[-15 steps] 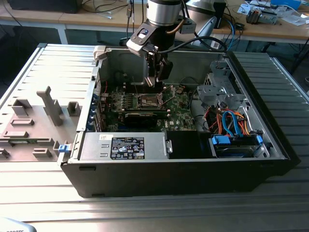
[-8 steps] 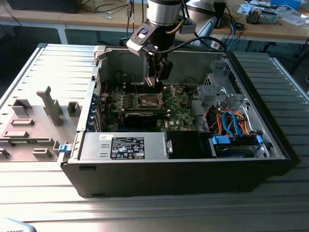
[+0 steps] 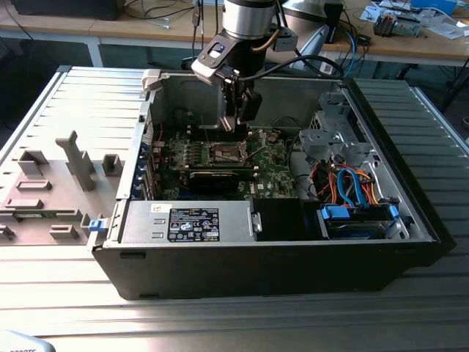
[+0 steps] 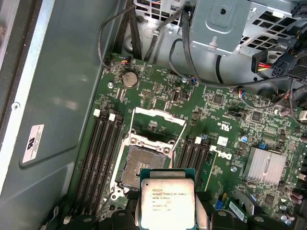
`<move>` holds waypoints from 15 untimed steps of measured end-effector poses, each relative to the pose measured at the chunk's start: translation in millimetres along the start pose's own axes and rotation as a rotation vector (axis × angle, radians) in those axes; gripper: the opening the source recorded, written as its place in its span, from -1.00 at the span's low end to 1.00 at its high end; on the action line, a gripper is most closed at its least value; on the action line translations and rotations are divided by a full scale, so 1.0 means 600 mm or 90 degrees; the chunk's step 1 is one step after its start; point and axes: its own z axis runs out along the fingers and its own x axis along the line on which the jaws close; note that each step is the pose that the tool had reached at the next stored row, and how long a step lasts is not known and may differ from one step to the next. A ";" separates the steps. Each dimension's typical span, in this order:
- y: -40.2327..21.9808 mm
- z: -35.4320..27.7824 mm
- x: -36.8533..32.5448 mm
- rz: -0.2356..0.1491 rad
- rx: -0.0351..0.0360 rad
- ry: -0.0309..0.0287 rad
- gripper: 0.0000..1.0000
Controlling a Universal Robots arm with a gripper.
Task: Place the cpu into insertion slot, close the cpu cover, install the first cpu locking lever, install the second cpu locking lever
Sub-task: 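Place the cpu into insertion slot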
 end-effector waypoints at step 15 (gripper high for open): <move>0.000 0.000 0.000 0.007 0.0002 0.0003 0.09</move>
